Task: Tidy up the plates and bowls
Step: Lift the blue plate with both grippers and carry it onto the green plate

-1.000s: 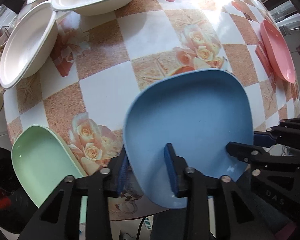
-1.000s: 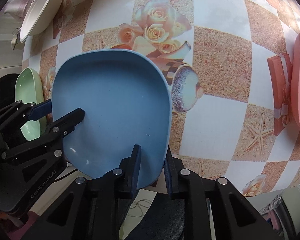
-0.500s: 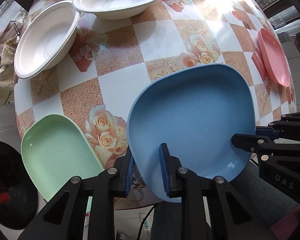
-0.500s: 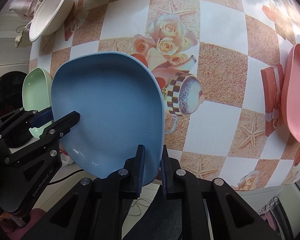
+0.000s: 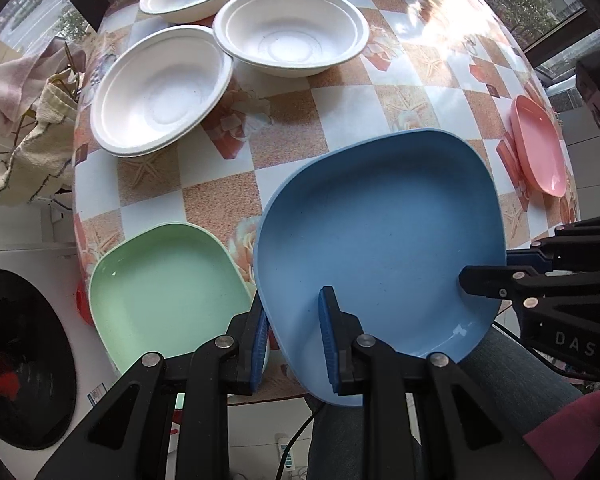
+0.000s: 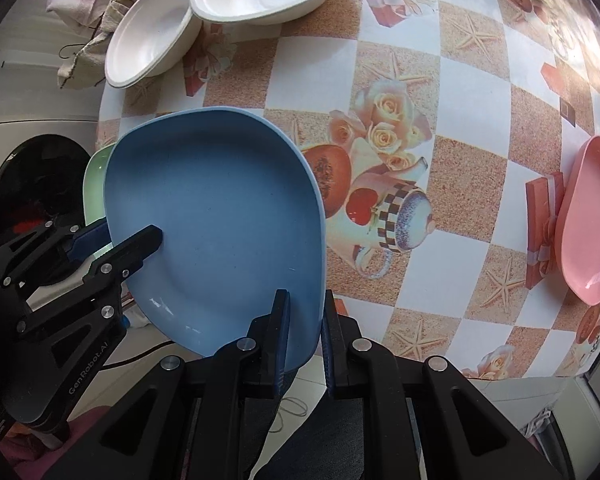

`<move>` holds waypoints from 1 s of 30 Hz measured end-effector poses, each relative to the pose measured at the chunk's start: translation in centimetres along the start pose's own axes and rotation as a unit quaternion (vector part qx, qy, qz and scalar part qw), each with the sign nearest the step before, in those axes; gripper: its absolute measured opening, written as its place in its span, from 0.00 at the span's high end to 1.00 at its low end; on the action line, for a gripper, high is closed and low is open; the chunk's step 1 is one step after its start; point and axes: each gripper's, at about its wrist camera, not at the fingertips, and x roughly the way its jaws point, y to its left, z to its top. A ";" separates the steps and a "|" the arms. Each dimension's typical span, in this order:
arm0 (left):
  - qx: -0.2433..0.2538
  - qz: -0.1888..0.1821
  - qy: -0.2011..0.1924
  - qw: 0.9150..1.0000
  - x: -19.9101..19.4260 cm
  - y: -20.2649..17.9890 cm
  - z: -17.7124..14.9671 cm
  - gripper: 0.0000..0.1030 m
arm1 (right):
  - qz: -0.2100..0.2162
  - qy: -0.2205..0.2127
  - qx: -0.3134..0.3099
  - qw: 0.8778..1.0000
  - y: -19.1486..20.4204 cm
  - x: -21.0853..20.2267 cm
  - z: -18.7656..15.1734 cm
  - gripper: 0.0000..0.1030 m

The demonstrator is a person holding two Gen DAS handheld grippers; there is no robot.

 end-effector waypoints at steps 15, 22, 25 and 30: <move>-0.061 0.046 0.003 0.997 -0.7 8.1 -3.9 0.74 | 0.018 0.028 -0.109 0.994 10.2 2.8 3.7 0.83; -0.088 0.064 0.005 0.994 -0.5 11.3 -4.7 0.74 | 0.025 0.050 -0.136 0.989 14.0 5.6 6.2 0.83; -0.094 0.068 0.005 0.993 -0.2 12.0 -4.8 0.74 | 0.027 0.059 -0.135 0.989 14.6 6.8 7.4 0.83; -0.099 0.071 0.005 0.992 0.6 12.6 -4.7 0.74 | 0.025 0.070 -0.128 0.989 14.7 8.7 8.9 0.83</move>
